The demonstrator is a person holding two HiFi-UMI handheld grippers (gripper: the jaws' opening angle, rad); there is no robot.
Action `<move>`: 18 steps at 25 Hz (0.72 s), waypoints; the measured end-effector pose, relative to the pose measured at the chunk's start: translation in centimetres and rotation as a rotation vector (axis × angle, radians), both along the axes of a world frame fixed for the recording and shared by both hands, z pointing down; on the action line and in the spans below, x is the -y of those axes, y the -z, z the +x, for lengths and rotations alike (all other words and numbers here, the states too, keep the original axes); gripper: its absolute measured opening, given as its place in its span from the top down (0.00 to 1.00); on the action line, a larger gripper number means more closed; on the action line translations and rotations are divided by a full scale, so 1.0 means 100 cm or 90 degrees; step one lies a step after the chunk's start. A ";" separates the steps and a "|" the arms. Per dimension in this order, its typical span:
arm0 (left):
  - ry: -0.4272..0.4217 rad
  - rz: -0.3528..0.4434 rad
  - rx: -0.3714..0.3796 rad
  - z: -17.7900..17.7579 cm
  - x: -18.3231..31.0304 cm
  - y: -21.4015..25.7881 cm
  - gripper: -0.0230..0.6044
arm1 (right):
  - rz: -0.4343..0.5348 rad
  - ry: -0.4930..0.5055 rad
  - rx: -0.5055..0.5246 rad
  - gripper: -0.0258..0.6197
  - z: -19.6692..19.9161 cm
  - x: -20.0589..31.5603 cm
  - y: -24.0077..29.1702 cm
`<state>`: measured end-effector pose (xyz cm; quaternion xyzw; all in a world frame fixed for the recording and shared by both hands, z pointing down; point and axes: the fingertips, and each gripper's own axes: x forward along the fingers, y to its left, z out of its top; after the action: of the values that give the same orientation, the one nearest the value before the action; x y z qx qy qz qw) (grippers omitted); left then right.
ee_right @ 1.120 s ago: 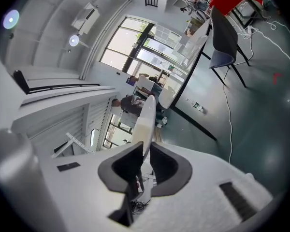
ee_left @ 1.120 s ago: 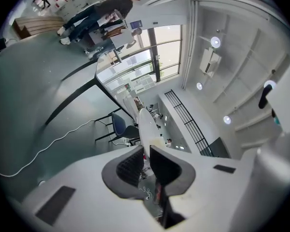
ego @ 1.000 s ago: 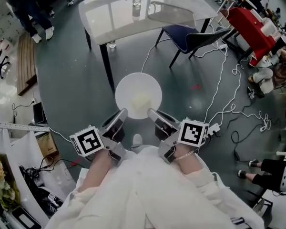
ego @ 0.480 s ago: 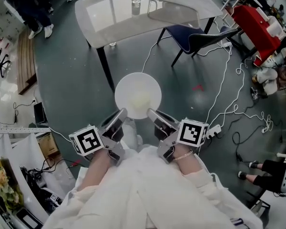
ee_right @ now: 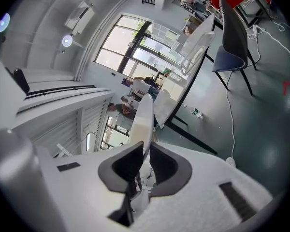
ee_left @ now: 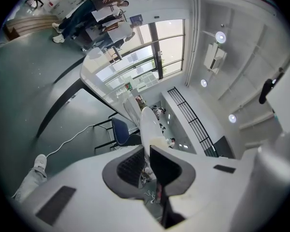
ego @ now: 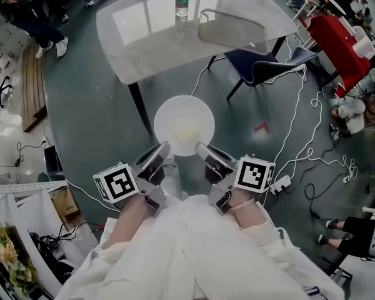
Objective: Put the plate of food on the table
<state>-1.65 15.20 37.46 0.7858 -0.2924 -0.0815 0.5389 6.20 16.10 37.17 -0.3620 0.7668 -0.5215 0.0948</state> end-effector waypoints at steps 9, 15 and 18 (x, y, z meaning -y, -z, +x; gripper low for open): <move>-0.008 0.007 0.001 -0.023 0.108 0.010 0.90 | 0.022 -0.012 -0.001 0.93 -0.023 0.108 0.012; -0.026 0.024 0.004 -0.032 0.167 0.014 0.90 | 0.031 -0.035 0.004 0.93 -0.034 0.164 0.014; -0.033 0.027 0.000 -0.039 0.195 0.016 0.90 | 0.035 -0.044 0.007 0.93 -0.041 0.191 0.014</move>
<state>-5.56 -4.26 35.83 0.8043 -0.2702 -0.0740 0.5241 2.12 -3.03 35.76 -0.3825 0.7673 -0.4987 0.1271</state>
